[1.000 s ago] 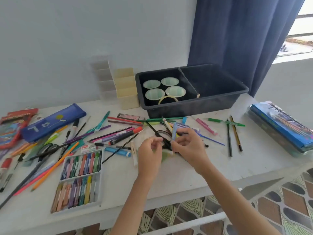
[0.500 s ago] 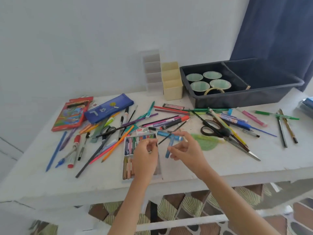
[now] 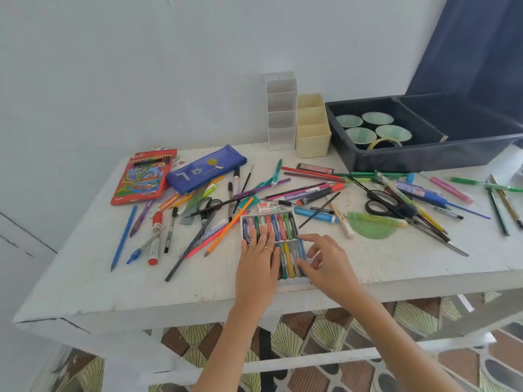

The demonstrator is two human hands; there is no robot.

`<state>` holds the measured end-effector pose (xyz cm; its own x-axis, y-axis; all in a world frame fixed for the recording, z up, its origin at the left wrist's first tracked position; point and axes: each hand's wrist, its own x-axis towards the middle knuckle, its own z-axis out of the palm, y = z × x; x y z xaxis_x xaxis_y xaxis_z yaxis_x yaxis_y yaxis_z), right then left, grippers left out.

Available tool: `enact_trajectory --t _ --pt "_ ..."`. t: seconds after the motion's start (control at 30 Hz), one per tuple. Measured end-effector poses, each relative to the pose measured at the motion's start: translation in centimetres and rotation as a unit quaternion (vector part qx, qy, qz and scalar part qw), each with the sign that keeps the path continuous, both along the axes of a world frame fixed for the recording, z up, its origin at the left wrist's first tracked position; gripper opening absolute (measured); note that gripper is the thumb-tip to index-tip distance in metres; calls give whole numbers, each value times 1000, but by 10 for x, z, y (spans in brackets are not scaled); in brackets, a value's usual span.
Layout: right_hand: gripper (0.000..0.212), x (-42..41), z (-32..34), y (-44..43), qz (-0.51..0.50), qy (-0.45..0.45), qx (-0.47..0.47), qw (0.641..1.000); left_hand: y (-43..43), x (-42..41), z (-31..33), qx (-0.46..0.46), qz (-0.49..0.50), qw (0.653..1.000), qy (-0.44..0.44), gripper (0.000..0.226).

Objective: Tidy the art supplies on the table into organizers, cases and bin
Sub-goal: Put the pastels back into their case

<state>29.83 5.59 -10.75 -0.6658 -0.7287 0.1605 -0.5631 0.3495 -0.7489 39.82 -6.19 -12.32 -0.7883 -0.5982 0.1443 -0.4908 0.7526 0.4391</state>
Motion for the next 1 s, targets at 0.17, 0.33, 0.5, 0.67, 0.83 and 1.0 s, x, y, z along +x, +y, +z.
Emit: enact_trajectory --t 0.17,0.33,0.5,0.67,0.83,1.0 --pt "46 4 -9 -1 -13 31 -10 999 0 1 -8 -43 -1 999 -21 98" --pt "30 14 -19 1 -14 129 26 991 1 1 -5 -54 -1 997 -46 96" --pt "37 29 -16 2 1 206 57 977 3 2 -6 -66 -2 996 -59 89" --pt "27 20 -10 -3 -42 231 73 969 2 0 8 52 -1 999 -16 51" --pt "28 11 13 -30 12 207 41 977 -3 7 36 144 95 975 139 44" --pt "27 10 31 -79 88 157 23 983 -32 20 59 141 135 956 220 39"
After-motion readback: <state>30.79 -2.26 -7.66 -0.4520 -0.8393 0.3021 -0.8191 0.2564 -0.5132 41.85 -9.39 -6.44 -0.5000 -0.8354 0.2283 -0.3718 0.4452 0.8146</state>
